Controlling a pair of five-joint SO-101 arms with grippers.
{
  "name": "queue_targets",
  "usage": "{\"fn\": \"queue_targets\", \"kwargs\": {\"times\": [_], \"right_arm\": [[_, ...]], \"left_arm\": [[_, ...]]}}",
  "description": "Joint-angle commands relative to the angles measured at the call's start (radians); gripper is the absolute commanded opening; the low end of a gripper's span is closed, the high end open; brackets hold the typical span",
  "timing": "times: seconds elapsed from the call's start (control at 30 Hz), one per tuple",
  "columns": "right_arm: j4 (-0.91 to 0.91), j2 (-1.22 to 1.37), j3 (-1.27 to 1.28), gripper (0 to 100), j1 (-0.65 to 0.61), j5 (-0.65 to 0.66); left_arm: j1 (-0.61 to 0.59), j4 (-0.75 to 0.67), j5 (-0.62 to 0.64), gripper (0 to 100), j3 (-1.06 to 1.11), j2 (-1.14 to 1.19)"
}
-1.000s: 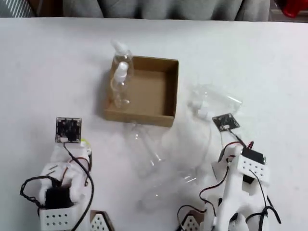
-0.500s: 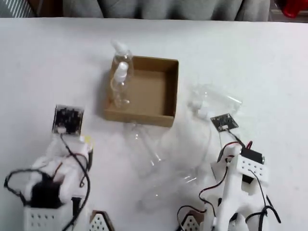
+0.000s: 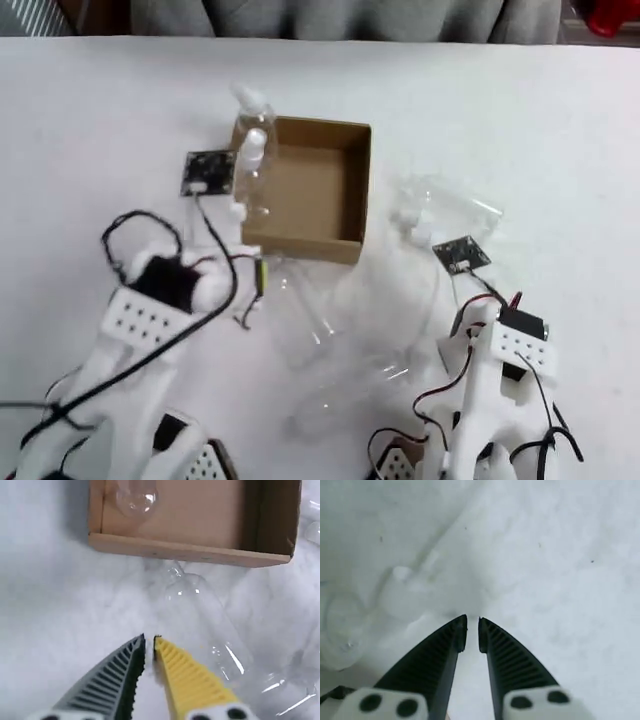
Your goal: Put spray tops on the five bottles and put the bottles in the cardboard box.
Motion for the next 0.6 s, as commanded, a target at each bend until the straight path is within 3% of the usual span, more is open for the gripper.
{"fn": "queue_targets", "kwargs": {"times": [0.0, 0.1, 0.17, 0.4, 0.57], "right_arm": [[-0.012, -0.013, -0.005, 1.6, -0.008, 0.012], [-0.012, -0.013, -0.005, 1.6, -0.019, 0.014], [-0.012, -0.013, -0.005, 1.6, -0.033, 0.014], [-0.012, -0.012, -0.002, 1.6, -0.038, 0.014], [-0.012, -0.015, 0.005, 1.6, -0.039, 0.014]], "left_arm": [[0.065, -0.011, 0.135, 19, -0.117, 0.107], [0.082, -0.012, 0.210, 33, -0.149, 0.179], [0.101, -0.012, 0.249, 37, -0.175, 0.223], [0.137, -0.003, 0.431, 38, -0.239, 0.349], [0.130, 0.009, 0.446, 38, -0.180, 0.444]]}}
